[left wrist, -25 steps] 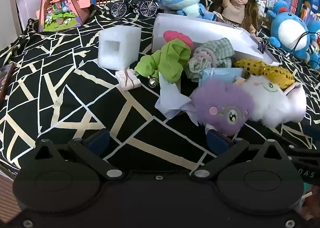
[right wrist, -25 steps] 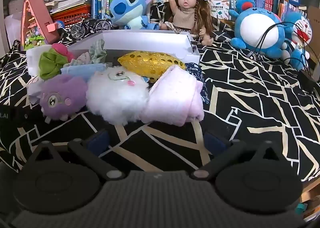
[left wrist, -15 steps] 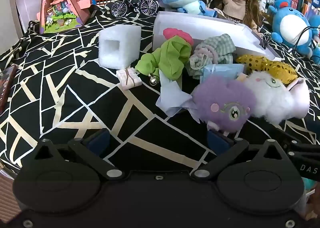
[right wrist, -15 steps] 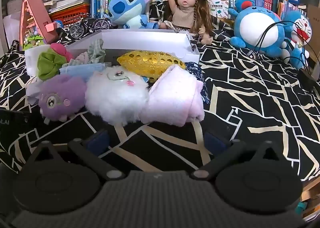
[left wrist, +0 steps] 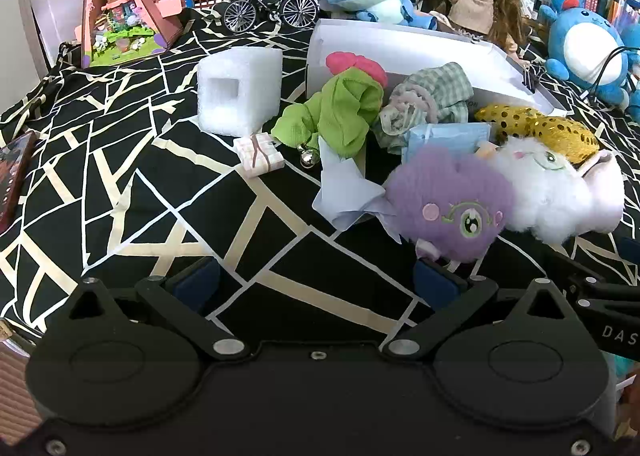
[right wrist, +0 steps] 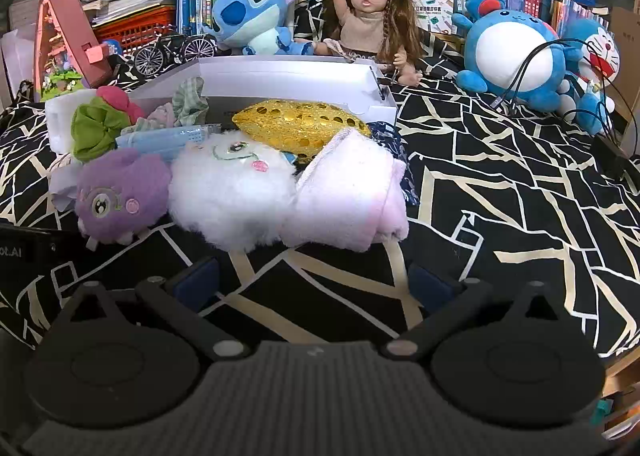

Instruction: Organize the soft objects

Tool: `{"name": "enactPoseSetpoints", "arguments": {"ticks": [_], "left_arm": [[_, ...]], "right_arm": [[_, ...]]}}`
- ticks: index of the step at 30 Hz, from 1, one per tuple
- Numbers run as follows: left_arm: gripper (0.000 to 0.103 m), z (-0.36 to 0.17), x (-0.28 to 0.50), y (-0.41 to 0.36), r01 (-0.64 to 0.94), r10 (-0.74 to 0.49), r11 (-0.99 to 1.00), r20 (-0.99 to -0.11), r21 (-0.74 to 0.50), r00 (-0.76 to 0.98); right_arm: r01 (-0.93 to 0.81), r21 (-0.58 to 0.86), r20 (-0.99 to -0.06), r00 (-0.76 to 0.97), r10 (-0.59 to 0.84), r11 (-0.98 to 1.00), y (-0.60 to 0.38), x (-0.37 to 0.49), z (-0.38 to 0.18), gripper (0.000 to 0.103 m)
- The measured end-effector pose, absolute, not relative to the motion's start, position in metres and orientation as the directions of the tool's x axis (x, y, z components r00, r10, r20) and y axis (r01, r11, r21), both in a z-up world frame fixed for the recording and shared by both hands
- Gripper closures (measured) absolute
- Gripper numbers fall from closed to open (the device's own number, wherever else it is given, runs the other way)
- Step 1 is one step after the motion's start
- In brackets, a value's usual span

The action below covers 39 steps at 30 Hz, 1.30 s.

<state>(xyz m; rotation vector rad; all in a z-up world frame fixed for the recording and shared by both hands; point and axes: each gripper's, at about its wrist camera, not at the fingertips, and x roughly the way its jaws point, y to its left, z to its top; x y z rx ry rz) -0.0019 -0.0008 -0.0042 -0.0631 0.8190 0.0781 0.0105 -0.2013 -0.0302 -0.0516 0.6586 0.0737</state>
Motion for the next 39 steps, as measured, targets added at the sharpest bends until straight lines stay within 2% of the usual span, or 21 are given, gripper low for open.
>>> {"name": "enactPoseSetpoints", "arguments": {"ticks": [39], "left_arm": [[0.000,-0.0031,-0.0020,-0.0016,-0.098,0.057,0.995,-0.737,-0.013,0.674]], "right_arm": [[-0.078,-0.017,-0.616,0.786,0.051,0.997,-0.2015,0.0117,-0.0295,0.000]]}}
